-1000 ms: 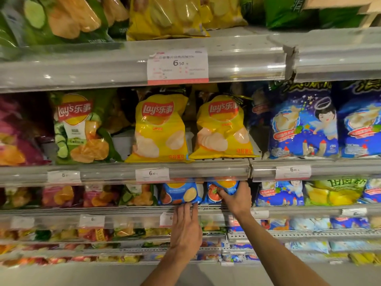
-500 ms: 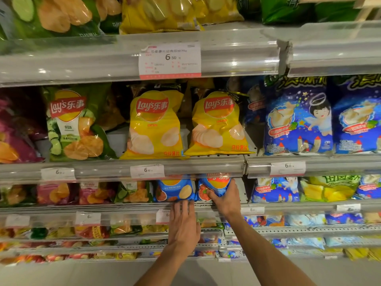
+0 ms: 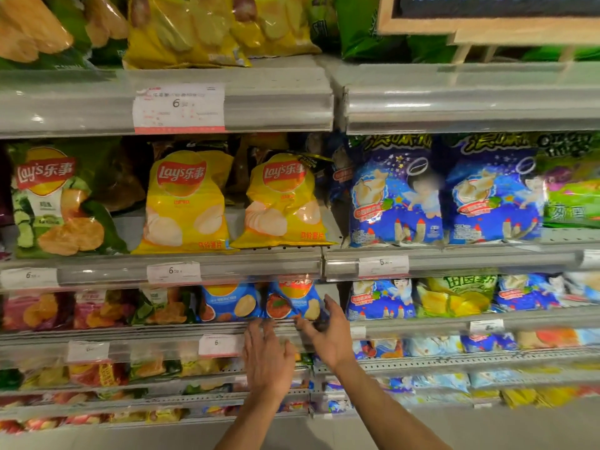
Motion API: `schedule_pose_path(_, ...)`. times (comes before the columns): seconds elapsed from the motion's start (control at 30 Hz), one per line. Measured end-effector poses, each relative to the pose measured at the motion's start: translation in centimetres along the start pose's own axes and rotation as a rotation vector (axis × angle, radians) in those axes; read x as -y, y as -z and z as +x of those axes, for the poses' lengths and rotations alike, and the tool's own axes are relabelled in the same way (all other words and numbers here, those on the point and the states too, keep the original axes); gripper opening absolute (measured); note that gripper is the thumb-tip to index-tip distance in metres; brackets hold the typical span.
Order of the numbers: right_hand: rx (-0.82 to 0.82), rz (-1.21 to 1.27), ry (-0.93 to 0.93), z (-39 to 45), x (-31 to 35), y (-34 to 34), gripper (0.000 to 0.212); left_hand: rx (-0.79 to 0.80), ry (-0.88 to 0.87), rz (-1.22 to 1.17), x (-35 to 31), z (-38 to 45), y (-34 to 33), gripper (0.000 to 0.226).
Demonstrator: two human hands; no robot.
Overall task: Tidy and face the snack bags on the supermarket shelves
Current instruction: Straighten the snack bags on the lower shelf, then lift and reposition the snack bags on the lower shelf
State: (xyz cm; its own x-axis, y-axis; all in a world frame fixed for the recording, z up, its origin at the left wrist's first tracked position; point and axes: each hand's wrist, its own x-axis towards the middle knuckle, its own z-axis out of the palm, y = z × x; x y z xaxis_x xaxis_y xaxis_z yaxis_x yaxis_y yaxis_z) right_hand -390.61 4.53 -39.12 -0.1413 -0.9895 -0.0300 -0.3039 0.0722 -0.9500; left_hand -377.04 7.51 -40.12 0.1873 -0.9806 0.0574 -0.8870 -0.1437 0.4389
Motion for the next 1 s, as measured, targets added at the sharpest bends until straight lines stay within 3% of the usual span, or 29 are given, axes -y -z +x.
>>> schedule_pose_path(0.07, -0.012, 0.025, -0.004, -0.6, -0.6, 2.4, 0.067, -0.025, 0.047, -0.114, -2.0, -0.7, -0.8, 0.056)
schedule_pose_path(0.33, -0.174, 0.046, -0.060, -1.2, -6.0, 18.3, 0.021, -0.128, 0.141, -0.450, -14.0, -4.5, -6.9, 0.035)
schedule_pose_path(0.57, -0.331, -0.091, -0.088, -0.6, -12.6, 32.1, 0.018, -0.101, 0.187, -0.582, -24.7, -8.0, -11.7, 0.035)
schedule_pose_path(0.87, -0.434, -0.084, -0.099, 1.3, -15.8, 42.9, 0.018, -0.129, 0.196, -0.655, -33.3, -8.8, -14.2, 0.048)
schedule_pose_path(0.93, -0.462, -0.081, -0.087, 2.2, -15.9, 44.4, 0.023, -0.175, 0.103, -0.677, -34.5, -8.5, -14.0, 0.046)
schedule_pose_path(1.0, -0.488, -0.141, -0.083, 3.1, -16.2, 45.8, 0.046, -0.190, -0.004, -0.748, -35.3, -8.0, -13.8, 0.040)
